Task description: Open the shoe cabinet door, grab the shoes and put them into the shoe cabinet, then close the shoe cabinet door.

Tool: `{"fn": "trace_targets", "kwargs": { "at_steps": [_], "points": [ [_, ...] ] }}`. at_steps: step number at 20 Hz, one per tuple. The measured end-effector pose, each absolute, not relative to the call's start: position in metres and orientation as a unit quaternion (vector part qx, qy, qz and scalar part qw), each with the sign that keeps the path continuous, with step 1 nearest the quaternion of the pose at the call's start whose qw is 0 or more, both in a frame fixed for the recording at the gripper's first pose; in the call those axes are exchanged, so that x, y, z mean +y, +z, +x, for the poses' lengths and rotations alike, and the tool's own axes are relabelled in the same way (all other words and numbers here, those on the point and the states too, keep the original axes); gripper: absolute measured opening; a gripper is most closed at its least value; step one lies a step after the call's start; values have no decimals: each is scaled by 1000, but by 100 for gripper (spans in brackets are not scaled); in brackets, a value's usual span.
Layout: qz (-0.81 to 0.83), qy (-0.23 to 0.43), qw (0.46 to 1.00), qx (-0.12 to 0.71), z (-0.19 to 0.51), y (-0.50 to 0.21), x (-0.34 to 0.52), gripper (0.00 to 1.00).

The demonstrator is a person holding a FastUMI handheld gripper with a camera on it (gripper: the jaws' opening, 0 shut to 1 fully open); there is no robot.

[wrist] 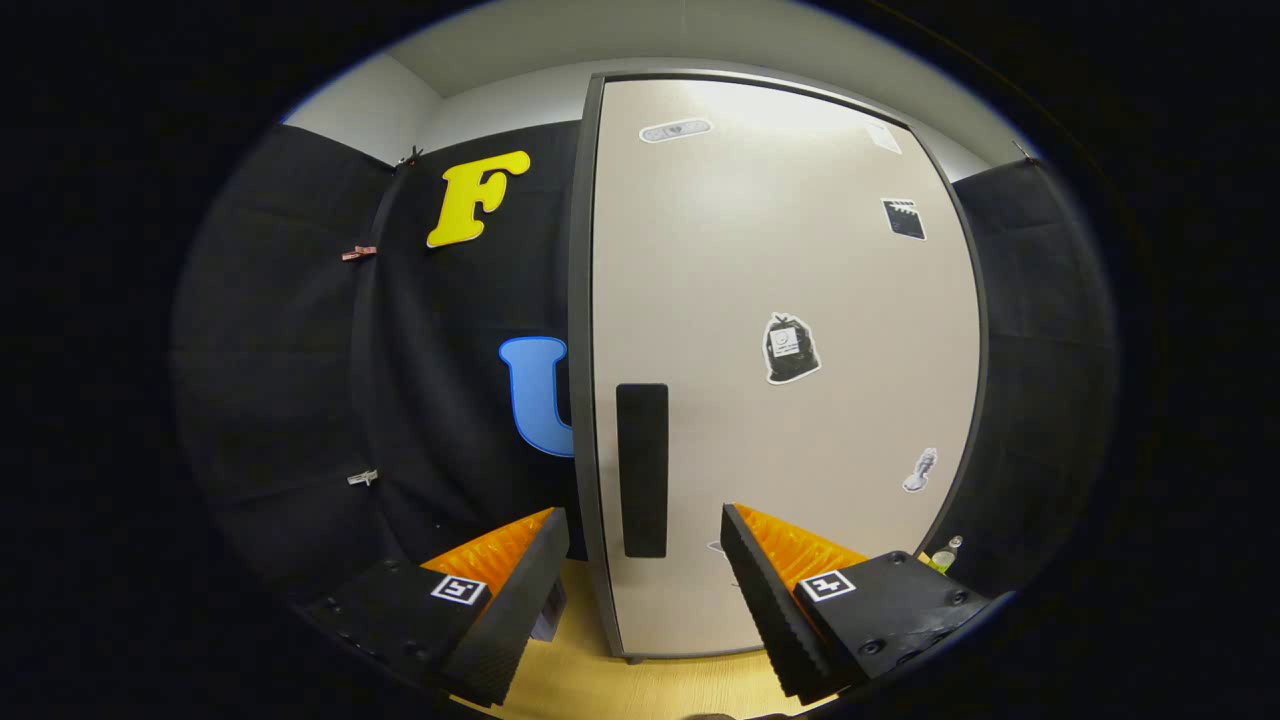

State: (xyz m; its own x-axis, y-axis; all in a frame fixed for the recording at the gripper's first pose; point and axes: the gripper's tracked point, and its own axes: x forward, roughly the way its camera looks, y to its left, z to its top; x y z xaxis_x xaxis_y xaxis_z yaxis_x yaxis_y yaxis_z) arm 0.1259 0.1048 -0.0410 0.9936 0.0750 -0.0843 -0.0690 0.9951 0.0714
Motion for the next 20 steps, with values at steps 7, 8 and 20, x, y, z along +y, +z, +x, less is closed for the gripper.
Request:
{"fn": "trace_targets", "kwargs": {
  "at_steps": [7,8,20],
  "points": [
    [36,4,998,51,170,-56,97,92],
    [37,3,998,54,174,-59,97,92],
    [28,8,998,60,183,-68,108,35]
  ]
}}
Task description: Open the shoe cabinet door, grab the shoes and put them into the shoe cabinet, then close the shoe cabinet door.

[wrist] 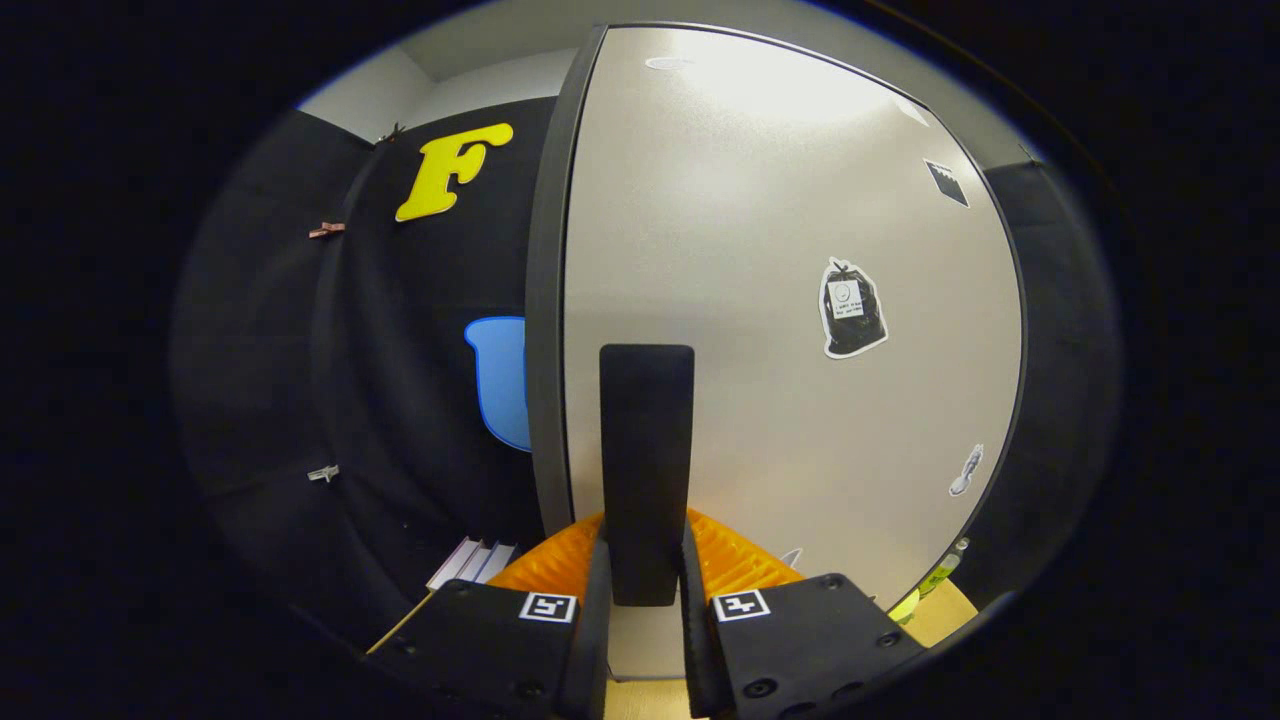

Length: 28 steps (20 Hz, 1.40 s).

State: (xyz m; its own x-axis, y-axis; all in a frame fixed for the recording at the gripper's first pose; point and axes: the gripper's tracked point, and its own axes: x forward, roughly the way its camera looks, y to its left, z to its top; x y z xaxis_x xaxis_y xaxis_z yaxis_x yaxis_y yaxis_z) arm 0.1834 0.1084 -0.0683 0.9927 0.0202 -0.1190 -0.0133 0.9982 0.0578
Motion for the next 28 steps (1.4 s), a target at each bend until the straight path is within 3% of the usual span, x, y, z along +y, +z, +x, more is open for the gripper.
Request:
{"fn": "trace_targets", "kwargs": {
  "at_steps": [1,9,28],
  "points": [
    [27,7,998,60,182,-68,108,30],
    [12,16,998,64,167,-69,108,30],
    [10,78,994,82,14,-61,31,29]
  ]
}}
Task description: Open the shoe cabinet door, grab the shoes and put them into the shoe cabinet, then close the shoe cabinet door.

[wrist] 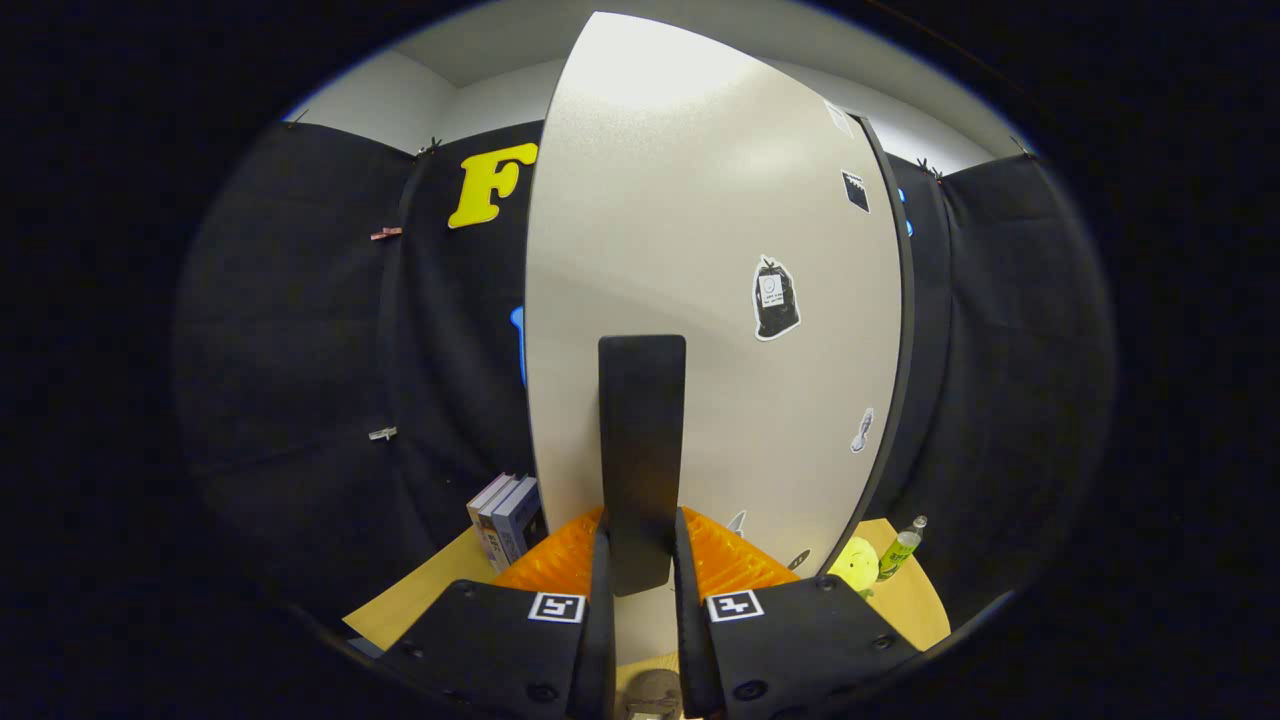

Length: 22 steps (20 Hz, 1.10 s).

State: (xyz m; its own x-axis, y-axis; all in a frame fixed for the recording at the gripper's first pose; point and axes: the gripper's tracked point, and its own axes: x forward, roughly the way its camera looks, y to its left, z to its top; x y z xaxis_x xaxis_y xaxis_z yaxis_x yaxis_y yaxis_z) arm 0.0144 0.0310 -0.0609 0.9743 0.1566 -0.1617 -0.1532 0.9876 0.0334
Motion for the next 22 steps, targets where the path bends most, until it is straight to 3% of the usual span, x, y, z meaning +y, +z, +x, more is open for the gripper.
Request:
{"fn": "trace_targets", "kwargs": {
  "at_steps": [13,22],
  "points": [
    [9,108,991,74,-47,-57,-52,29],
    [23,82,993,80,-69,-58,-106,28]
  ]
}}
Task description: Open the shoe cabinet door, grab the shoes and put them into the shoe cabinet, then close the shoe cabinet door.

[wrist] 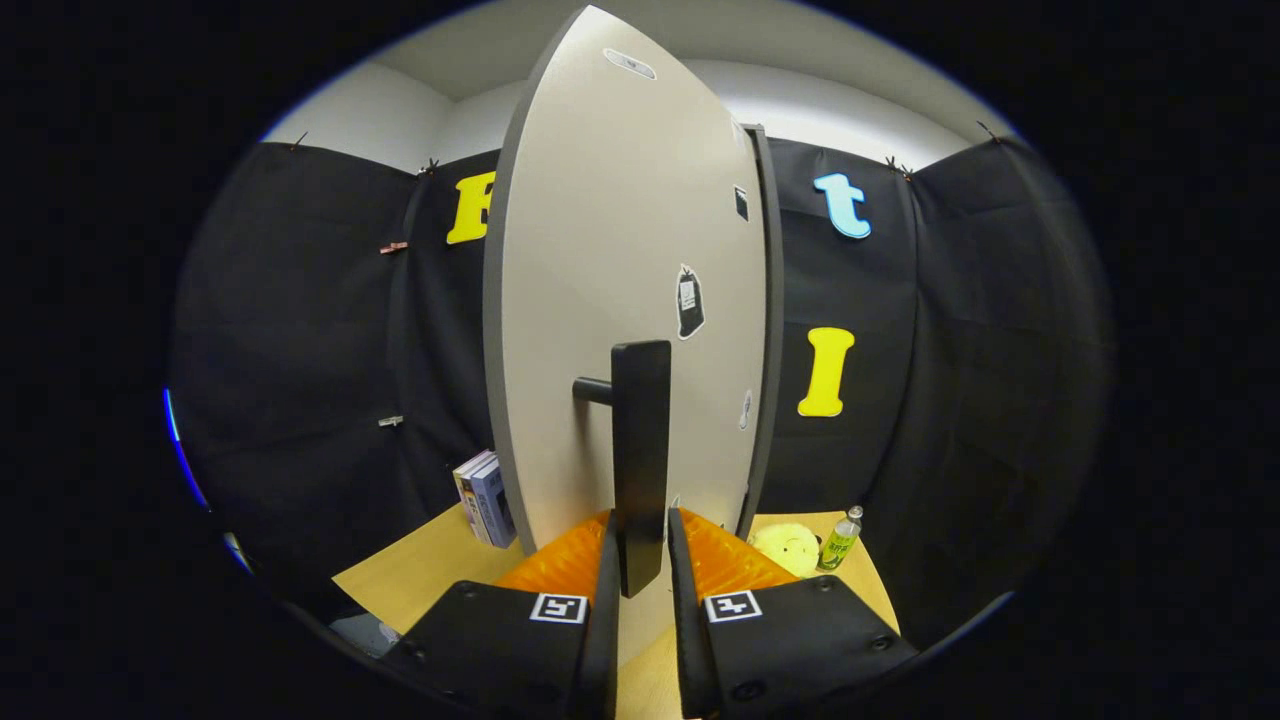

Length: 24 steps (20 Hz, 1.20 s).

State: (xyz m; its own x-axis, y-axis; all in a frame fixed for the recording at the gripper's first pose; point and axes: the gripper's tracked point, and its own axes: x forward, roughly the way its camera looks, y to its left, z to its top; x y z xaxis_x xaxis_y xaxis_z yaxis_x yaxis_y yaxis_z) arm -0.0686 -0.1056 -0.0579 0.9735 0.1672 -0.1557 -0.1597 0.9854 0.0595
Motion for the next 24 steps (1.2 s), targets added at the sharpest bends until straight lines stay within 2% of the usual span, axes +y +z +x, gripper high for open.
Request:
{"fn": "trace_targets", "kwargs": {
  "at_steps": [8,12,24],
  "points": [
    [25,13,999,32,-126,-23,-158,28],
    [28,16,999,8,-145,-16,-153,28],
    [24,84,986,145,-132,-120,-54,28]
  ]
}}
